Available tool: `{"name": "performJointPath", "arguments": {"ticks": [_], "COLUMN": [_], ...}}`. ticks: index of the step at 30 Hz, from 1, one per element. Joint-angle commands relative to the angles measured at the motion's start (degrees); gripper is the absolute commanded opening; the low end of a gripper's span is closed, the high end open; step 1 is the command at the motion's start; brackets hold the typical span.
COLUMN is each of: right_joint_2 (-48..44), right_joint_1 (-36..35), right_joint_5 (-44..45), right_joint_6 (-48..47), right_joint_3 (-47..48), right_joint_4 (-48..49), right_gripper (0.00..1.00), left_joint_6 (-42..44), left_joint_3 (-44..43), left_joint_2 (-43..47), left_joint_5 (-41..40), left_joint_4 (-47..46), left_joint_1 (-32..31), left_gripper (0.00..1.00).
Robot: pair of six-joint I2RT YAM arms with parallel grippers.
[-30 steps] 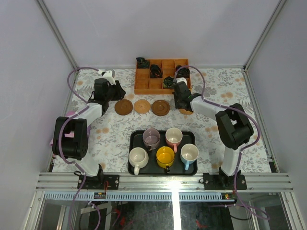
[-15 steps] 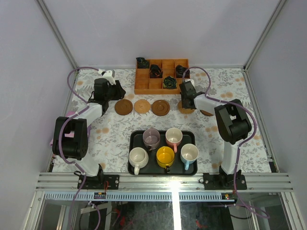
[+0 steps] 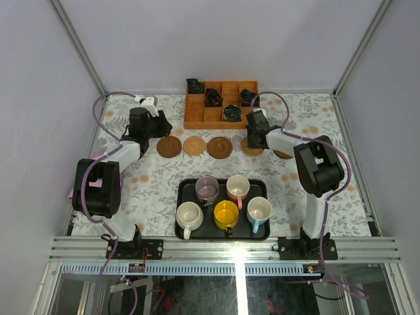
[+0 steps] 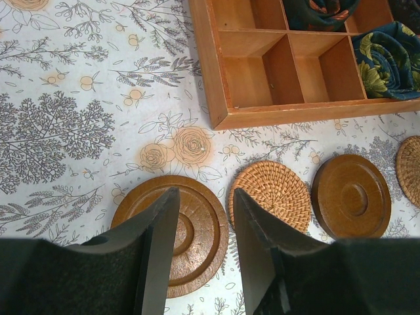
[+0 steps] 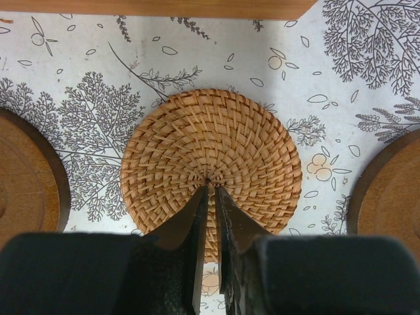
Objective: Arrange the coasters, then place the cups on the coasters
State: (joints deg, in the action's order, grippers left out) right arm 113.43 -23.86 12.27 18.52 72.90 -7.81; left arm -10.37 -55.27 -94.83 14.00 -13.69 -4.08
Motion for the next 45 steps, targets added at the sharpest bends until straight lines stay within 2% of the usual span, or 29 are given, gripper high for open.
{"name": "performJointPath", "arguments": {"ticks": [1,12,33,45], "right_joint_2": [1.0,-0.4,3.5,1.6], "right_joint_1": [-1.1,-3.1,-3.9,-3.9], "right_joint_5": [-3.9,-3.7,-2.8,-0.2], "right_joint_6": [1.3,1.4,0.7,0.2], "right_joint_3": [0.1,-0.9,3.8,1.9], "right_joint_4": [-2.6,-3.6,-5.5,-4.7], "right_gripper": [0.16,0.15,0.15,0.16], "left_joint_6": [-0.2,0.2,0.4,-0.5], "left_joint_3": [-1.6,-1.3,-1.1,-1.3], "left_joint_2": [-0.5,0.4,0.5,-0.5], "left_joint_5": [-0.3,-1.5,-2.2,-0.6], "left_joint_4": [-2.6,-2.1,-2.0,-2.4], "left_joint_1": [-0.1,-0.1,-0.1,-0.1], "left_gripper": [0.38,0.39,0.39,0.40]}}
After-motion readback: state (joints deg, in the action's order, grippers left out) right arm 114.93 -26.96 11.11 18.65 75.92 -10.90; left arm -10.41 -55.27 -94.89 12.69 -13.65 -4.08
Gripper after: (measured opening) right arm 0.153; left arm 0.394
